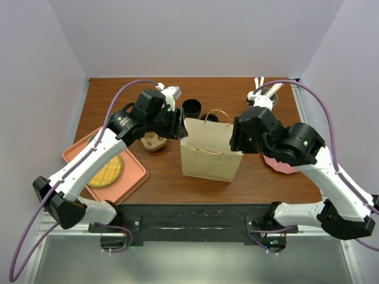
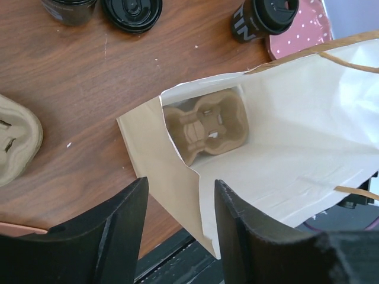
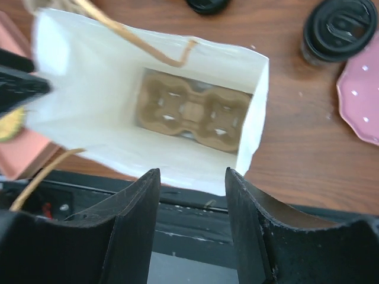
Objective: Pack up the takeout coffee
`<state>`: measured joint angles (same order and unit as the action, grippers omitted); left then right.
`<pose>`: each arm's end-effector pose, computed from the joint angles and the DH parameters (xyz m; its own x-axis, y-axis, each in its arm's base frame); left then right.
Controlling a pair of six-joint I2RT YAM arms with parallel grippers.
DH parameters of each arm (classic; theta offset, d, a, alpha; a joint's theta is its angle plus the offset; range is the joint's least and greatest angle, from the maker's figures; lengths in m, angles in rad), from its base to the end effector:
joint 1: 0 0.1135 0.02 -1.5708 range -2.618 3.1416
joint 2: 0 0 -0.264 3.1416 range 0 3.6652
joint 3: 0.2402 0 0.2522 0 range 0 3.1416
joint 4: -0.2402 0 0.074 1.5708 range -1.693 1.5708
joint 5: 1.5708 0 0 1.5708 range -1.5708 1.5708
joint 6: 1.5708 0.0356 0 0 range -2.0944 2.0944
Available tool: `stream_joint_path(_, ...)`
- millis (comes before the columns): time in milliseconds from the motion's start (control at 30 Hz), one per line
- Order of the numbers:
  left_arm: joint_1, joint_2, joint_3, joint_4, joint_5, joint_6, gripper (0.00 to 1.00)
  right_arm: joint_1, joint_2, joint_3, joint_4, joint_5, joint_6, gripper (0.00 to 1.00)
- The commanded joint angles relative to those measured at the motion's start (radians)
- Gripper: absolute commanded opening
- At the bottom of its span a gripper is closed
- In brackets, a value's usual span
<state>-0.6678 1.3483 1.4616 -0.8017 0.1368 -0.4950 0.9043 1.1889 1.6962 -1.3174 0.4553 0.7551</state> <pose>0.2190 -0.1789 0.3889 -0.7697 0.0077 -0.6384 0.3757 0.8140 -0.4431 0.1234 0.1315 0.4532 -0.6815 0.1293 -0.7203 -0.0706 0.9681 0.2406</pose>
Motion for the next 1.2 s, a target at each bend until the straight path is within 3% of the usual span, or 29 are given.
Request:
stream_joint_path(0,0.005,0.026,0.034,-0.005,0.035,0.055,0.50,-0.039,0.041,-0.038,-0.031,0.063,0.021,0.53)
stream_joint_path(133,0.005,0.057,0.049,0.002,0.032,0.090,0.44,-0.109,0.063,-0.061,-0.019,0.128,-0.043,0.53)
stream_joint_path(367,0.004,0.104,0.115,-0.027,0.023,0.127,0.32,-0.188,0.054,-0.101,0.029,0.088,-0.108,0.58)
stream_joint_path(433,0.004,0.104,0.115,-0.027,0.026,0.128,0.26,-0.188,0.038,-0.156,0.090,0.033,-0.118,0.49)
stream_joint_path(467,0.004,0.106,0.115,-0.025,0.033,0.127,0.18,-0.188,0.035,-0.170,0.111,0.013,-0.123,0.43)
stream_joint_path(500,0.005,0.106,0.115,-0.028,0.040,0.124,0.12,-0.188,0.034,-0.181,0.130,-0.004,-0.135,0.29)
stream_joint_path(567,0.004,0.104,0.132,-0.039,0.061,0.098,0.00,-0.188,0.043,-0.184,0.148,-0.033,-0.149,0.14)
stream_joint_path(600,0.004,0.117,0.152,-0.060,0.067,0.076,0.00,-0.189,0.052,-0.172,0.144,-0.036,-0.166,0.01)
stream_joint_path(733,-0.019,0.158,0.308,-0.243,0.113,-0.013,0.00,-0.189,0.109,0.021,0.046,-0.024,-0.188,0.00)
stream_joint_path(800,-0.024,0.106,0.240,-0.228,0.096,-0.065,0.00,-0.189,0.109,0.025,0.050,-0.042,-0.189,0.00)
stream_joint_path(900,-0.023,0.039,0.045,-0.143,0.095,-0.108,0.00,-0.189,0.097,-0.104,0.112,-0.093,-0.189,0.00)
stream_joint_path(1000,-0.026,0.041,0.061,-0.145,0.100,-0.125,0.01,-0.188,0.110,-0.144,0.133,-0.098,-0.195,0.00)
stream_joint_path(1133,-0.024,0.084,0.153,-0.214,0.057,-0.076,0.31,-0.188,0.133,-0.084,0.127,-0.050,-0.230,0.00)
stream_joint_path(1167,-0.023,0.098,0.190,-0.227,0.055,-0.041,0.33,-0.189,0.138,-0.072,0.124,-0.049,-0.237,0.00)
